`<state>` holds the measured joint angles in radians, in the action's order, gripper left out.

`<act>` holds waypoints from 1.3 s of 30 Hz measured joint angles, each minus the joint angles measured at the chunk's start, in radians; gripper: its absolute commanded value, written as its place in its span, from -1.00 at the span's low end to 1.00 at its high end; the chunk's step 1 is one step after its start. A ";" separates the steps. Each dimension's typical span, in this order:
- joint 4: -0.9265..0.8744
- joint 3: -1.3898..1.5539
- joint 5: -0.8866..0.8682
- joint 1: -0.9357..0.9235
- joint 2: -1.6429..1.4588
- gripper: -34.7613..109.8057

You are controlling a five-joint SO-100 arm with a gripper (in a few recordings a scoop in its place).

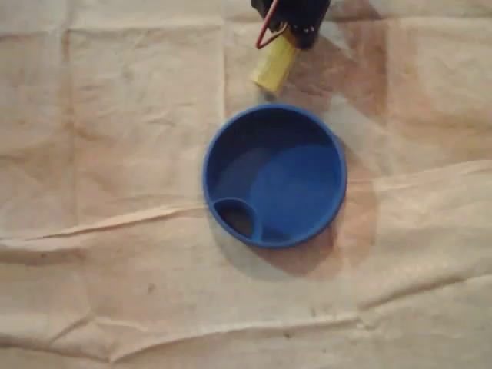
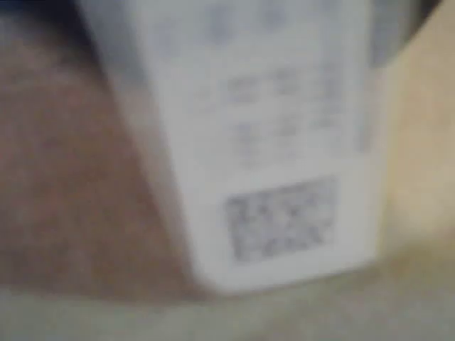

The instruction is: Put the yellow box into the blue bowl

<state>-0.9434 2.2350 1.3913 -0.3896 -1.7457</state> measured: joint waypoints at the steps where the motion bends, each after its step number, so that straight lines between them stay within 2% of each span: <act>1: 0.002 0.006 0.000 0.000 -0.002 -0.42; 24: 0.003 0.075 0.000 -0.002 -0.021 -0.39; 32: -0.014 0.101 0.000 -0.017 -0.005 -0.25; 36: -0.029 0.098 0.000 -0.017 -0.005 -0.33; 39: -0.031 0.098 0.000 -0.008 -0.005 -0.52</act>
<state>-0.9741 2.3332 1.3913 -0.3973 -1.7503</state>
